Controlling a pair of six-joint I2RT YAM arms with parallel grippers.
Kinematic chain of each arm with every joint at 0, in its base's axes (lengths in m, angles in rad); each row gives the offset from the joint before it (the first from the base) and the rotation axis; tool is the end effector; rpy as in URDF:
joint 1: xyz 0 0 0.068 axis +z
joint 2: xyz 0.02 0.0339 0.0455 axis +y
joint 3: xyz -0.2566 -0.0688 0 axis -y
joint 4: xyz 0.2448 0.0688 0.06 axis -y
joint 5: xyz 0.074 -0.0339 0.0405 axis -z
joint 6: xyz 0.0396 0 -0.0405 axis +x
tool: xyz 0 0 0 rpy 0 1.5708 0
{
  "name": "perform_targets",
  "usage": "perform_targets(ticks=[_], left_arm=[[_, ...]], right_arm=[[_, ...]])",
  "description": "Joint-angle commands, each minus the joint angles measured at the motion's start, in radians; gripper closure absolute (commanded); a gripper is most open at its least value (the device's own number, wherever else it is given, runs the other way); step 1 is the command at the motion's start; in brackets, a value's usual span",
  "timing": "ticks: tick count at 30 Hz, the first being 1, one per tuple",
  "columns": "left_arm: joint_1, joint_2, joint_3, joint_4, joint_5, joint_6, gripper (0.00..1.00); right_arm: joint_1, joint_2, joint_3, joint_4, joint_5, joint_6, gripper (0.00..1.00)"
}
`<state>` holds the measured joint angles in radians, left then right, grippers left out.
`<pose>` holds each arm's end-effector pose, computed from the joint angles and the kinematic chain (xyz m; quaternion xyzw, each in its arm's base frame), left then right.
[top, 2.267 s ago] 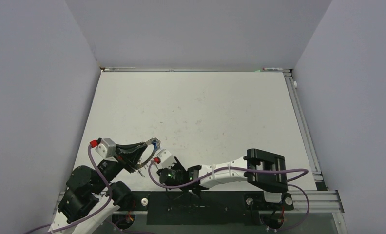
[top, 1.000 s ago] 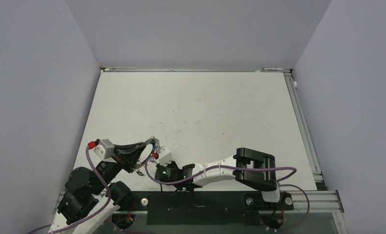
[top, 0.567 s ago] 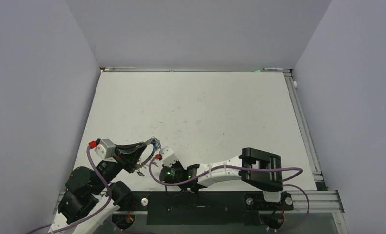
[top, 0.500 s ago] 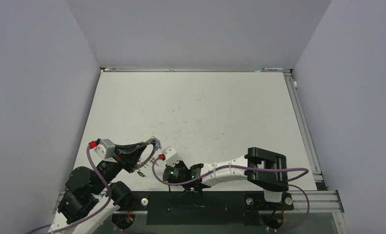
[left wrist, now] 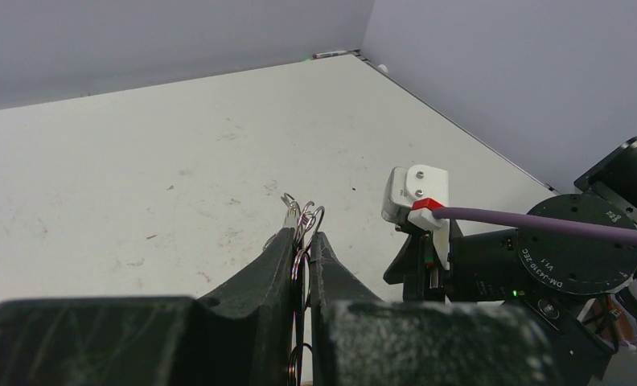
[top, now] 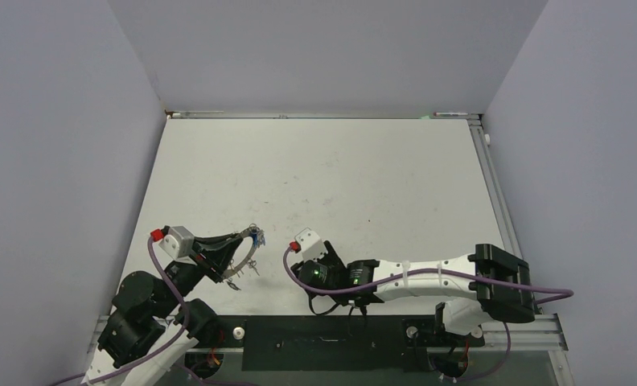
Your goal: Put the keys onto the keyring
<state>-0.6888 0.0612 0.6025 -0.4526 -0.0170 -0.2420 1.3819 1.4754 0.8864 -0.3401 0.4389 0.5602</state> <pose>0.0436 -0.0350 0.3168 0.1434 0.6597 -0.3260 0.6618 0.0725 0.2897 0.1948 -0.3070 0.8766 0.1375 0.3443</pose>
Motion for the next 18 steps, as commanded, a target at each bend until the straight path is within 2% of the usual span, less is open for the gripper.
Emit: perform_targets(ticks=[1,6,11,18], left_arm=[[0.009,0.007,0.006,0.079,0.017,0.003,1.0],[0.009,0.007,0.006,0.078,0.017,0.001,1.0],[0.009,0.01,0.006,0.078,0.017,0.001,1.0],[0.01,0.006,0.006,0.077,0.017,0.001,1.0]], right_arm=[[-0.008,0.007,0.028,-0.021,0.013,-0.05,0.41],[-0.018,0.081,0.036,0.017,-0.009,-0.143,0.44],[-0.02,0.159,0.082,0.024,-0.003,-0.251,0.53],[-0.044,0.226,0.116,0.038,-0.026,-0.352,0.56]])
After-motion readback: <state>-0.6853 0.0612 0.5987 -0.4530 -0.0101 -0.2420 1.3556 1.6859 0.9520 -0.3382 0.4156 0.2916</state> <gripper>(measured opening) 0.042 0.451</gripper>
